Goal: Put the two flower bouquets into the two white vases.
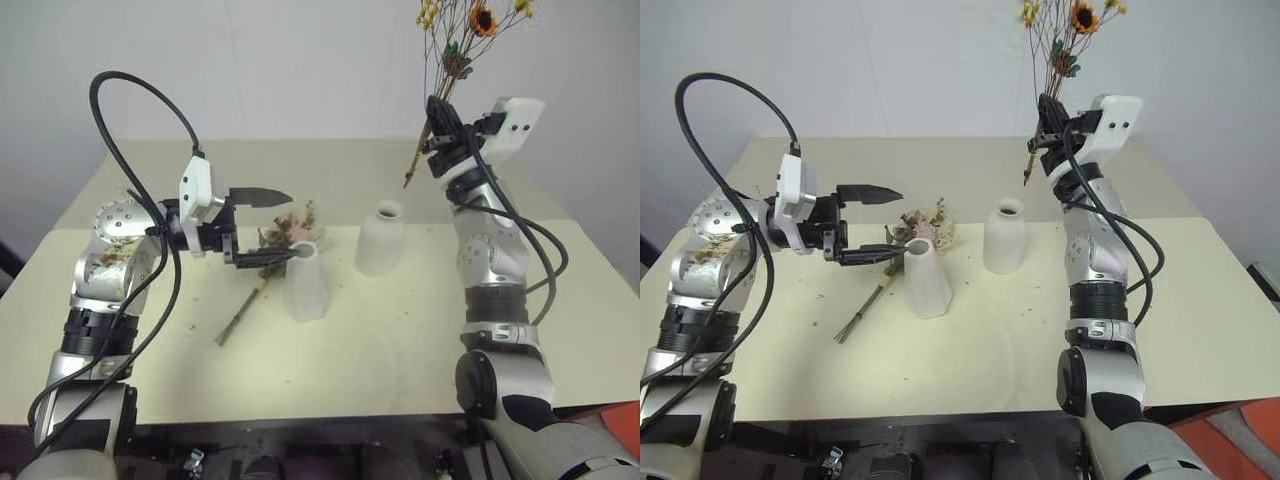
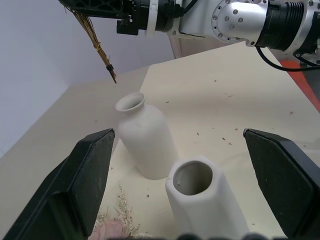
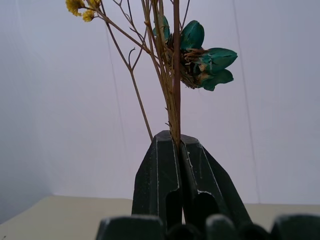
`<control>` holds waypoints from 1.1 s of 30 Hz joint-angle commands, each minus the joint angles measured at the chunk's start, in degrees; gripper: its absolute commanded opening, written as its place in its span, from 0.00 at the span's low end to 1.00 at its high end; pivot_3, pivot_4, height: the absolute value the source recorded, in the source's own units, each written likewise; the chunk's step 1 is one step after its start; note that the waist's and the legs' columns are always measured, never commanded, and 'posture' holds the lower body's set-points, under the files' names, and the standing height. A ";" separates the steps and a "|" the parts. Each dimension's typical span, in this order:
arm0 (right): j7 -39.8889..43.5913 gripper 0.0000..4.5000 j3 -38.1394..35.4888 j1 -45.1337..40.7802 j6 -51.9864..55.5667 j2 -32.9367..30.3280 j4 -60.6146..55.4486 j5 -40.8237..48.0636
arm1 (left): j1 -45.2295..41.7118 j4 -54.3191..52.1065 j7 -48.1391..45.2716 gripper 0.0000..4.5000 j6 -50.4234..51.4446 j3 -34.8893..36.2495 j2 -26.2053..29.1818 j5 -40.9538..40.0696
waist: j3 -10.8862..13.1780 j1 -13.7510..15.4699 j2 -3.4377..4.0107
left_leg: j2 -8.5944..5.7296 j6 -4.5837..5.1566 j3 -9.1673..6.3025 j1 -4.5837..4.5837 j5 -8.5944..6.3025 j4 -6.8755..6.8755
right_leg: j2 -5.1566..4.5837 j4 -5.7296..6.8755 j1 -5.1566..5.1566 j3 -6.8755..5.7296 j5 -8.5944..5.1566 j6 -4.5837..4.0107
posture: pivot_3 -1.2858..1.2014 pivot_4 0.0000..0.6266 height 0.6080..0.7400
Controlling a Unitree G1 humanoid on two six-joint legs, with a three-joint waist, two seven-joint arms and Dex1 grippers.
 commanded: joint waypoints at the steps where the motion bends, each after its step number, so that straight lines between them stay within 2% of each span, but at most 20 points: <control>1: 0.15 0.01 0.18 0.57 -1.51 0.60 -3.38 1.57 | 0.54 -3.08 0.42 1.00 0.66 2.24 1.44 -1.59 | 0.00 0.02 0.00 | 0.00 0.00 0.00 0.00 0.00 0.00 | 0.00 0.00 0.00 0.00 0.00 0.00 | 0.52 0.24 1.00; 14: -1.84 0.01 2.66 6.35 -0.60 3.43 -8.59 2.09 | 0.73 -3.47 0.77 1.00 1.15 1.92 2.35 -2.06 | 0.00 0.07 0.01 | 0.00 0.00 -0.01 0.01 0.00 0.00 | 0.00 0.02 0.00 0.00 0.00 0.00 | 0.52 0.24 1.00; 32: -0.58 0.01 7.08 12.64 -7.35 5.01 -5.40 -2.37 | 2.28 -3.61 0.74 1.00 0.30 2.74 4.09 -1.80 | 0.01 0.00 0.01 | 0.00 0.00 0.00 0.02 0.00 0.00 | 0.01 0.02 0.00 0.01 0.00 0.00 | 0.52 0.24 1.00; 33: -0.65 0.06 7.02 12.69 -7.51 5.08 -5.45 -2.27 | 2.30 -3.56 0.77 1.00 0.18 2.78 4.12 -1.76 | 0.01 0.03 0.01 | 0.01 0.00 0.00 0.03 0.00 0.00 | 0.02 0.02 0.00 0.00 0.00 0.00 | 0.52 0.24 1.00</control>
